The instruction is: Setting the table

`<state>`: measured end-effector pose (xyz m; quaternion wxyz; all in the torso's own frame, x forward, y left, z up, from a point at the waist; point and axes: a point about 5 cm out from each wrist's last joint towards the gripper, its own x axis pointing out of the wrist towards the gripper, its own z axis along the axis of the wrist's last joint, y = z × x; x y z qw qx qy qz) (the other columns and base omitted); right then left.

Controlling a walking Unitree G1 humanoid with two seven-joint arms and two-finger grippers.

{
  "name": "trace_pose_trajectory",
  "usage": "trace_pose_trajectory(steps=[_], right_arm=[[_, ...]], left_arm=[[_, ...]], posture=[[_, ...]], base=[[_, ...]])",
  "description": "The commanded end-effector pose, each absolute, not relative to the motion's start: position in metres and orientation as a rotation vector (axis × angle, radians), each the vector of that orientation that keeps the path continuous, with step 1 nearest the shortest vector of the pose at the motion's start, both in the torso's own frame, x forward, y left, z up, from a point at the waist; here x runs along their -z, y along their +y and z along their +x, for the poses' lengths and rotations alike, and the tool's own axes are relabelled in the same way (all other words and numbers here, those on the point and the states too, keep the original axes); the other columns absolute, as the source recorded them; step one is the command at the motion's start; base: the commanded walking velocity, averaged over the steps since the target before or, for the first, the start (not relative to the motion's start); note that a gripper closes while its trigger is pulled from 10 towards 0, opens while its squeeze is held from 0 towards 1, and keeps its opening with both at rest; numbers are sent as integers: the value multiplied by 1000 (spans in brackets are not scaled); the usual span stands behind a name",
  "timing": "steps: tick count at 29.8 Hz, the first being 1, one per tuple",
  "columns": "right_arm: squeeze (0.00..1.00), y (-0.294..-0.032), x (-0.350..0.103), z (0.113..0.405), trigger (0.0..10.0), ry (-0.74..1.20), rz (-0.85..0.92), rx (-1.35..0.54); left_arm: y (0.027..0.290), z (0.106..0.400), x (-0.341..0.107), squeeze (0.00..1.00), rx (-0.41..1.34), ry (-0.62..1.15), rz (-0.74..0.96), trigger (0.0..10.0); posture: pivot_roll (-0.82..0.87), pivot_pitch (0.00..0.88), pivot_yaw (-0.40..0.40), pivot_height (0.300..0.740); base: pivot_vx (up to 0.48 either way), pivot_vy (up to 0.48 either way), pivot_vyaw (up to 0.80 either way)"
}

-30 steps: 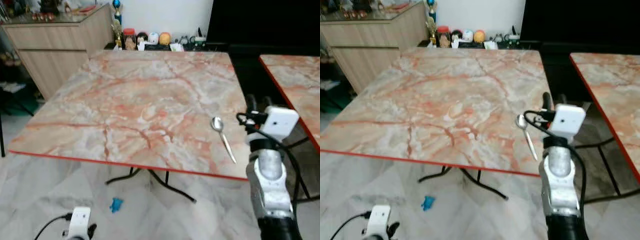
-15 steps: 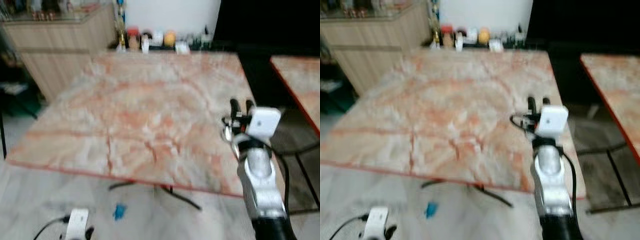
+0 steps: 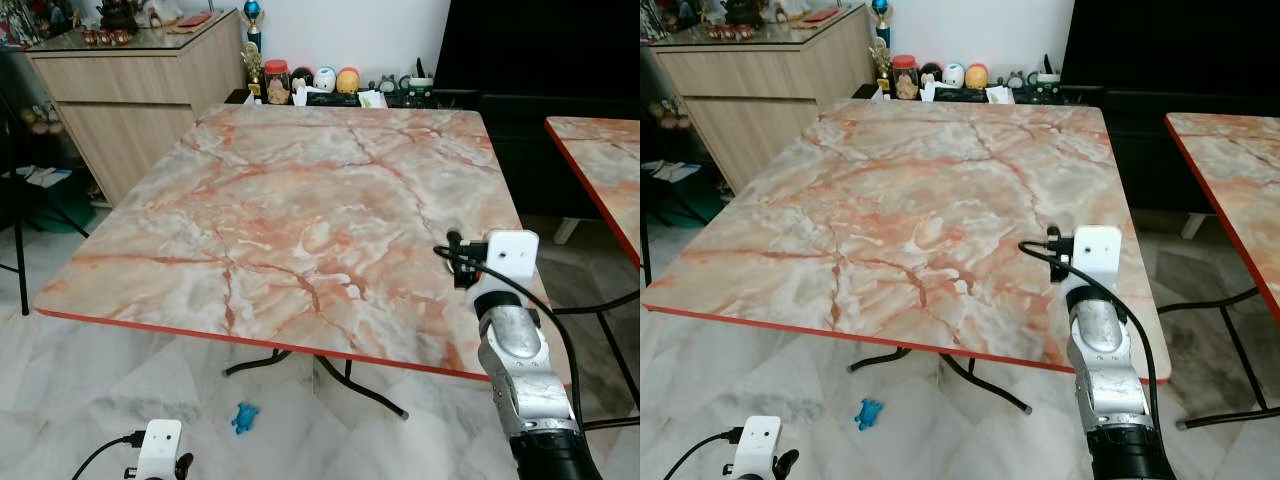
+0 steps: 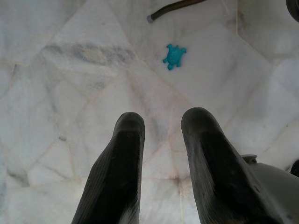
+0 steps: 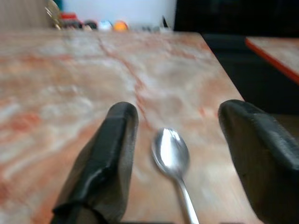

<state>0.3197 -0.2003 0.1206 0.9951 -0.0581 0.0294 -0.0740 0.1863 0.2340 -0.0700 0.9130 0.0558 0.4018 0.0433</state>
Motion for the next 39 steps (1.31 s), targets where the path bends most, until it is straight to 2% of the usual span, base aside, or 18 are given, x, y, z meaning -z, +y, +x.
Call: trace_pose_trajectory(steps=[1, 4, 5, 6, 16, 24, 31, 39], right_arm=[[1000, -201, -119, 322, 10000, 71, -113, 150], [1000, -197, -116, 325, 10000, 97, -79, 122], [529, -193, -114, 328, 10000, 129, -76, 89], [0, -192, -112, 330, 10000, 143, -77, 72], [0, -202, -109, 349, 10000, 209, -38, 47], [0, -226, -112, 356, 10000, 237, -45, 126], [0, -220, -100, 352, 10000, 263, 3, 64], [0, -225, -95, 351, 10000, 280, 8, 80]], left_arm=[[236, 182, 72, 0, -76, 859, 132, 10000], [236, 182, 72, 0, -73, 859, 135, 10000], [236, 182, 72, 0, -72, 859, 135, 10000], [236, 182, 72, 0, -71, 860, 137, 10000], [235, 182, 72, 0, -52, 864, 148, 10000], [236, 183, 71, 0, -51, 857, 153, 10000], [233, 187, 70, 0, -40, 843, 157, 10000], [237, 188, 68, 0, -36, 828, 164, 10000]], posture=[[4, 29, 49, 740], [7, 28, 49, 740], [7, 28, 50, 740], [7, 28, 50, 740], [15, 25, 55, 740], [18, 27, 61, 740], [20, 31, 62, 740], [24, 33, 63, 740]], base=[[0, 0, 0], [0, 0, 0], [0, 0, 0], [0, 0, 0], [0, 0, 0], [0, 0, 0], [0, 0, 0], [0, 0, 0]])
